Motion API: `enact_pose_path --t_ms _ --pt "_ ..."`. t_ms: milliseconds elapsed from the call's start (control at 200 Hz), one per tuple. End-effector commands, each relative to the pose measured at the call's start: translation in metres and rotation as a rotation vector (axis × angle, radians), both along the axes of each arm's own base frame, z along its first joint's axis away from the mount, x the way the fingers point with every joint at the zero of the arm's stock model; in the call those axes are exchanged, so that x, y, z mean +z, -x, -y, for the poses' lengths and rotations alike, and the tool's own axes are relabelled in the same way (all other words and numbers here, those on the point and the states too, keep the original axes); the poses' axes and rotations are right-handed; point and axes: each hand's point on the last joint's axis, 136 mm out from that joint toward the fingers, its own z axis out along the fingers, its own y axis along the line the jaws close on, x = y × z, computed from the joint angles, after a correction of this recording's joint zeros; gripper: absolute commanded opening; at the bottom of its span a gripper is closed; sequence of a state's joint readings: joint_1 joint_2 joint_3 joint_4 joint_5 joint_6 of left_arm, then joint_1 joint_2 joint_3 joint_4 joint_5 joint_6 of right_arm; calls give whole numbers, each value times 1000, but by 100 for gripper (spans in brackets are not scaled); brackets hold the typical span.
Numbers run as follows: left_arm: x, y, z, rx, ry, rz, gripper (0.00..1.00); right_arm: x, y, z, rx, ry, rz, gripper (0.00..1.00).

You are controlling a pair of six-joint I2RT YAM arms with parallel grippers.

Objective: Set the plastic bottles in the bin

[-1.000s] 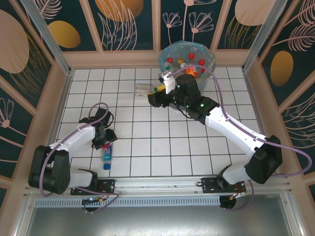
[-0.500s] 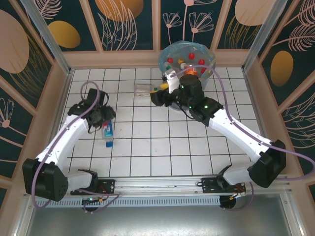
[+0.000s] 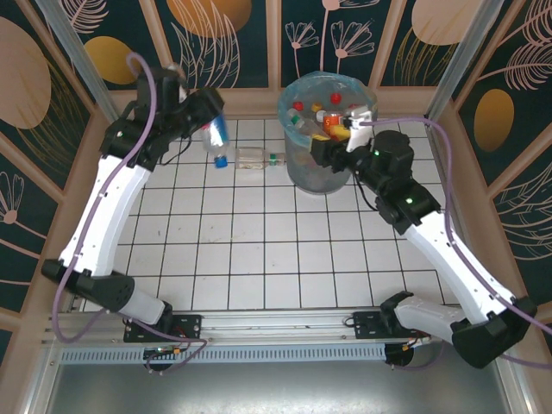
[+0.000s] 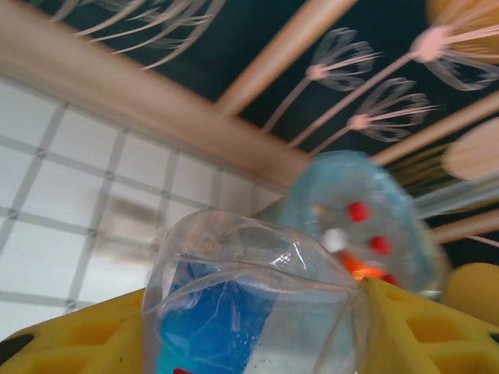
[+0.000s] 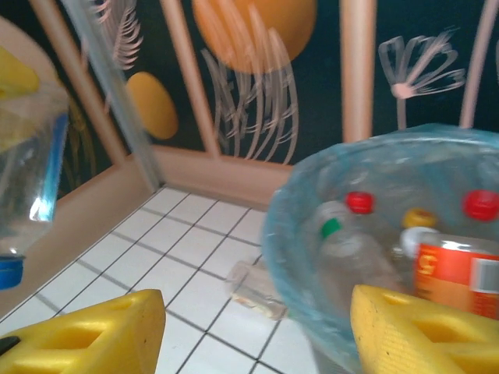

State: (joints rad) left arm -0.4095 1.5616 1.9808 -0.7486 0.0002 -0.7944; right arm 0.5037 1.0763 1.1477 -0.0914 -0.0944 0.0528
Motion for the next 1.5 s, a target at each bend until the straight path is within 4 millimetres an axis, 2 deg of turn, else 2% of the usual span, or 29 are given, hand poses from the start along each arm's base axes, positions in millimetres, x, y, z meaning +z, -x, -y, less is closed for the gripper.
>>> enact_pose_path --t_ms 0,65,80,225,380,540,611,681,786,866,996,1226,1331,1496 --pt "47 -13 49 -100 96 141 42 19 3 25 -90 -30 76 64" --pt "72 -15 71 -140 136 224 43 23 8 34 -115 -32 94 64" --pt "65 -24 79 -145 135 221 43 23 8 36 -122 -32 95 64" --pt "79 -42 128 -211 226 341 42 24 18 44 -139 -40 106 64" --pt "72 -65 173 -260 288 391 42 19 23 44 -126 -43 78 63" --pt "58 -96 192 -234 309 408 44 17 28 42 -100 -56 58 62" --pt "47 -106 195 -210 304 403 48 14 30 40 -88 -61 48 62" --pt "29 -116 191 -157 283 360 61 14 31 39 -81 -64 42 62" --pt "12 -120 190 -138 260 317 78 11 32 40 -79 -61 34 62" --pt "6 -120 191 -142 250 298 84 8 32 40 -81 -55 28 62" --pt "4 -118 188 -139 231 284 85 8 31 39 -81 -56 27 62" --pt "4 -110 179 -127 183 271 81 5 23 35 -78 -43 3 62" --pt "4 -105 171 -114 147 259 79 -1 9 24 -64 -6 -50 62" --pt "6 -84 151 -107 53 228 79 -15 -33 2 -54 78 -156 55"
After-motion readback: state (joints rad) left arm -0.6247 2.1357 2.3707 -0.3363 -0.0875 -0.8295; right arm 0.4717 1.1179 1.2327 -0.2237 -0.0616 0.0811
